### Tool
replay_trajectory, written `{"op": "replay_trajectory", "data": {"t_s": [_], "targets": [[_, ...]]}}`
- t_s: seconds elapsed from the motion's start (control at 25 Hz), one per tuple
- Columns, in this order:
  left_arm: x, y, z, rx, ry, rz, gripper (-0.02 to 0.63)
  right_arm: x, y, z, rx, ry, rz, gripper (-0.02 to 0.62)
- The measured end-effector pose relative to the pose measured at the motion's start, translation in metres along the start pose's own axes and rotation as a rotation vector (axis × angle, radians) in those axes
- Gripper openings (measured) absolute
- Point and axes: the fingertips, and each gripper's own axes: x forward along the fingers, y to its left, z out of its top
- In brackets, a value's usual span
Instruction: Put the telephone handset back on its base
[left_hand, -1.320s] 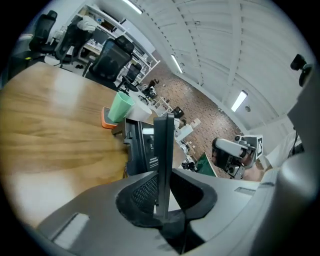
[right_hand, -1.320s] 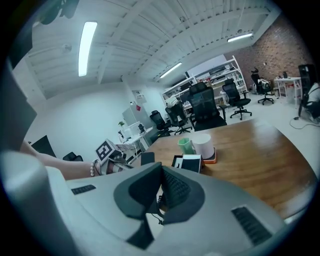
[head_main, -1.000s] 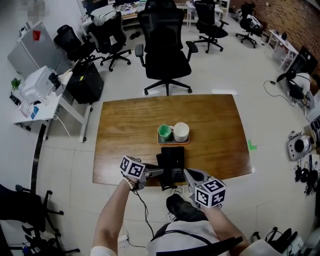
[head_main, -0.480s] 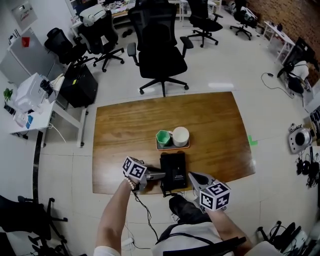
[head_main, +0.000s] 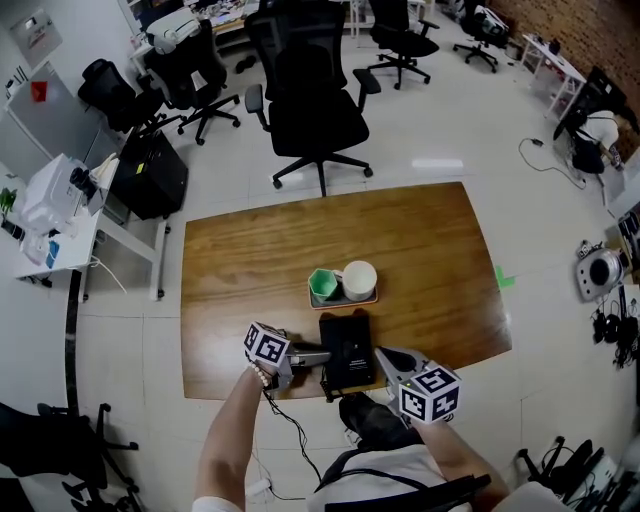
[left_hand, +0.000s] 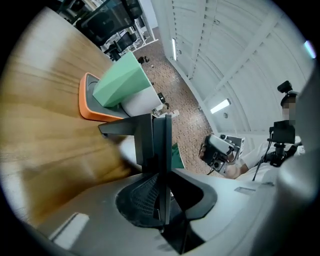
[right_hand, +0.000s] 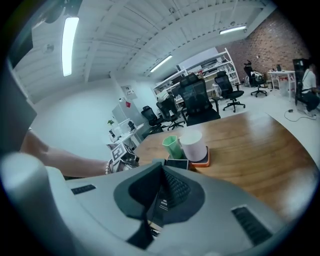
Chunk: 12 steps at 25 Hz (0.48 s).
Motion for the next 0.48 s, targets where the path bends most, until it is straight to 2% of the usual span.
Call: {"op": "replay_trajectory", "data": {"t_s": [0.32,0.4,0.48], "targets": [[0.0011,0.0041,0.0002,-0.064,-0.075,-0.051,0.074,0.0008,-0.0069,-0.0052,0.006,0.026,-0.001,0.009],[0.002,0.0033,0.0005,-0.056,-0.085,-0.042,0.075,0.0012,-0.0068,-0.0056,0.007,0.028,0.003,0.009],[0.0014,0.0051,-0.0007,-0.031,-0.088,0.006,0.08,0.0018,-0.0052,-0.0062,0.006,0.03,0.009,0.009]]}}
